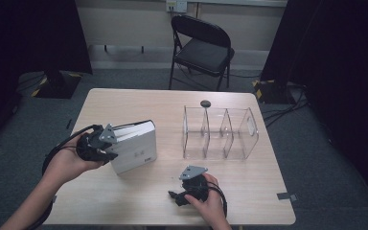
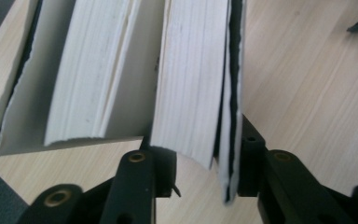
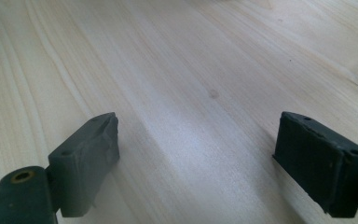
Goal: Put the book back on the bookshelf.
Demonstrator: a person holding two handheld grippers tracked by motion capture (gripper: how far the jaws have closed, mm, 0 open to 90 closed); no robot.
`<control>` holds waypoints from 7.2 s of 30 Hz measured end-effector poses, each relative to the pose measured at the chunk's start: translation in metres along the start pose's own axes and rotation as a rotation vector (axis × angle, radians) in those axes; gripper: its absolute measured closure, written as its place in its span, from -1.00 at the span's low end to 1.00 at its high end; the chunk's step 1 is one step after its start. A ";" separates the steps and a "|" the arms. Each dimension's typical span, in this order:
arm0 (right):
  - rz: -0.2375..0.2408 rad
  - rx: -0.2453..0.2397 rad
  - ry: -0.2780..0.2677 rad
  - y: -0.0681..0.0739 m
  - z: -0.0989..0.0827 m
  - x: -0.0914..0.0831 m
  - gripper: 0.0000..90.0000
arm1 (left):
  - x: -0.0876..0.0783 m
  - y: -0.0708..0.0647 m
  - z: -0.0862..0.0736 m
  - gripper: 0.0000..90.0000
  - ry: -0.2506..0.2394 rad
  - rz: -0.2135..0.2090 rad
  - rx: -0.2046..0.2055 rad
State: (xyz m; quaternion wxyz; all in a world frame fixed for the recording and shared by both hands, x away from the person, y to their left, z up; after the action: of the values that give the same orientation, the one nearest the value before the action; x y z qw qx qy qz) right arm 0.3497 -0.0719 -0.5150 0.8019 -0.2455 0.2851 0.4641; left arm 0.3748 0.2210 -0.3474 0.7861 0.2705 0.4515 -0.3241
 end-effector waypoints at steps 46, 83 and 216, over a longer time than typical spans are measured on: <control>-0.004 -0.002 0.011 0.001 0.002 0.001 -0.73 | -0.010 -0.002 -0.025 0.51 -0.068 -0.101 0.001; 0.165 -0.177 0.164 -0.016 0.071 -0.010 -0.68 | -0.002 0.004 -0.052 0.30 -0.122 -0.079 -0.066; 0.262 -0.244 0.407 -0.043 0.209 -0.068 0.07 | 0.117 -0.026 -0.140 -1.00 -0.314 -0.208 -0.189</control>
State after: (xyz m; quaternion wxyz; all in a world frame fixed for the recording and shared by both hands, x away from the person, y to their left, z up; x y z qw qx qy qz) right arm 0.4081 0.0057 -0.3133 0.6260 -0.3894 0.4117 0.5358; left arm 0.3250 0.2732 -0.5167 0.8309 0.0939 0.3775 -0.3980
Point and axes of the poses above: each handheld gripper's, and its own axes: x roughly forward along the jaws, z roughly out of its top, y roughly to its left, the point moved 2 cm from there along x, roughly forward along the jaws, and after that the axes turned 11 degrees about -x, right-handed, at the moved point
